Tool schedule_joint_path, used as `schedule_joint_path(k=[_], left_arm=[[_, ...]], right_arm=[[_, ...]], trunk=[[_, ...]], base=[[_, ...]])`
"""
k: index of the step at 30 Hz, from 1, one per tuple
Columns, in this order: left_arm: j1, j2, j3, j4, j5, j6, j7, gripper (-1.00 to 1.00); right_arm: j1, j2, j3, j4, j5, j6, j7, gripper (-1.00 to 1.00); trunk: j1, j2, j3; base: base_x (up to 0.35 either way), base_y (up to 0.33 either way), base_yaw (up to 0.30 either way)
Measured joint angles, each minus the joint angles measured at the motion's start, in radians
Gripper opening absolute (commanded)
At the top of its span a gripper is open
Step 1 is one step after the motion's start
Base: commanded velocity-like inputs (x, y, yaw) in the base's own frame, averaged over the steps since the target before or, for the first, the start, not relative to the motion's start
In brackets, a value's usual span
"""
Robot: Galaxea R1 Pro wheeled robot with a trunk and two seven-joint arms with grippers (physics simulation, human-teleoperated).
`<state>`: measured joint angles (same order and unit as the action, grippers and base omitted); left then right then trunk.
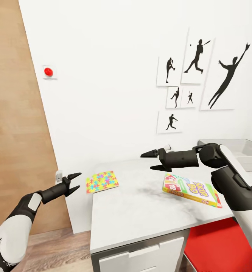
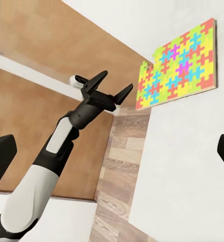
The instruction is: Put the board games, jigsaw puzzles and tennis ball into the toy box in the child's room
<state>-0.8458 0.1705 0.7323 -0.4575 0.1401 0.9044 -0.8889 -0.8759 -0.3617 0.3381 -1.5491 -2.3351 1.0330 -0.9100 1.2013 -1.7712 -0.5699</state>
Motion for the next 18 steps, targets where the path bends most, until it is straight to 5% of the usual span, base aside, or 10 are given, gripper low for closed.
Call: schedule_joint_path(k=[18], left_arm=[[0.0,0.002,0.0,0.0,0.0,-0.003,-0.01,1.0]], right_arm=[[0.0,0.002,0.0,0.0,0.001,0.001,0.0,1.0]], trunk=[[0.0,0.0,0.003]], base=[[0.0,0.0,-0.015]])
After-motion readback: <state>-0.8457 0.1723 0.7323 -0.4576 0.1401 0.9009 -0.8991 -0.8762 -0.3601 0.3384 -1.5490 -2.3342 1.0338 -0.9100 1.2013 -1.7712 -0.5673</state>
